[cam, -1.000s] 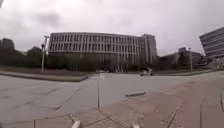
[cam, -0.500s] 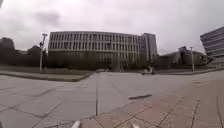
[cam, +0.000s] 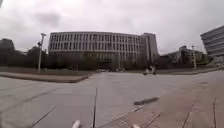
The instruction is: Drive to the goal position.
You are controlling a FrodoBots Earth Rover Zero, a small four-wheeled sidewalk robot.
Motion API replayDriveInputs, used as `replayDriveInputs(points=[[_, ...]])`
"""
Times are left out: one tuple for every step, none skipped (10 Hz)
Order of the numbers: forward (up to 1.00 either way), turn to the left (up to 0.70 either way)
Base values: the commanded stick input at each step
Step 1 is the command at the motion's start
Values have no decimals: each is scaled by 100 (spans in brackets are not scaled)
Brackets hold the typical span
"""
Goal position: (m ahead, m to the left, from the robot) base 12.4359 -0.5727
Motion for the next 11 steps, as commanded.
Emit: replayDriveInputs(points=[[70,0],[70,0],[70,0],[70,0],[70,0],[70,-1],[70,-13],[70,-25],[70,-27],[70,-28],[70,-30]])
